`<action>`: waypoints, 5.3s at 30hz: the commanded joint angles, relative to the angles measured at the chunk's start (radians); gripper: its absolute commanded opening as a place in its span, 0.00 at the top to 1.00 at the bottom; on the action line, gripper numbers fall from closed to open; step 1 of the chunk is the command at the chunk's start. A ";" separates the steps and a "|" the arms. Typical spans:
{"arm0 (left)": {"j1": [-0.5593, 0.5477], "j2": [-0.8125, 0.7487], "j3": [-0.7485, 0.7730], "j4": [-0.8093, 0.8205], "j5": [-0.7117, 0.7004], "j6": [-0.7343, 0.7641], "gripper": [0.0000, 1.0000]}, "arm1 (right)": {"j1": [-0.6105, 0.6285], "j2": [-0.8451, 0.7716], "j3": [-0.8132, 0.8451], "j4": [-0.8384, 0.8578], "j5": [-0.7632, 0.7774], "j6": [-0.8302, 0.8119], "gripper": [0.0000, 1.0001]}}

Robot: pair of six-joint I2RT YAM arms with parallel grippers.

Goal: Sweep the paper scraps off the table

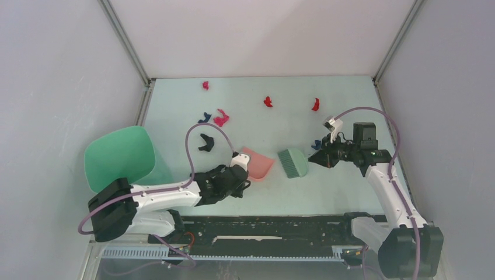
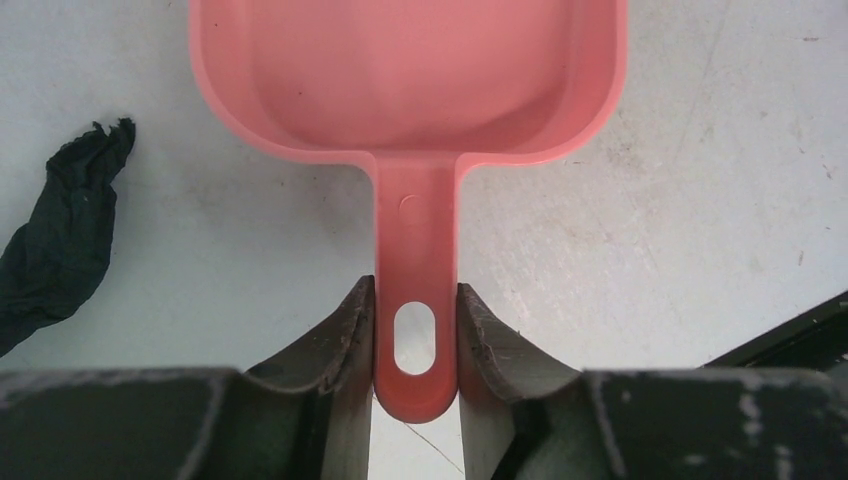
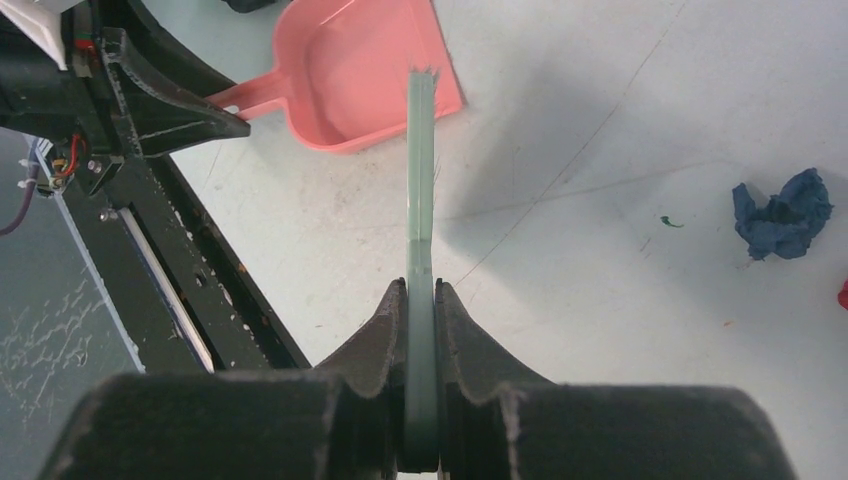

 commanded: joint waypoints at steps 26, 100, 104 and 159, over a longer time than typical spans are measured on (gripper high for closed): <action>-0.048 0.126 0.391 -0.233 0.284 0.244 1.00 | 0.006 0.200 0.520 -0.165 0.793 -0.307 1.00; -0.052 0.349 0.445 -0.249 0.261 0.193 1.00 | -0.319 0.138 0.324 -0.492 0.571 -0.892 1.00; -0.053 0.360 0.461 -0.264 0.284 0.204 1.00 | -0.319 0.085 0.349 -0.466 0.611 -0.866 1.00; -0.072 0.496 0.636 -0.274 0.377 0.309 0.54 | 0.096 0.237 0.475 -0.424 0.426 -0.060 1.00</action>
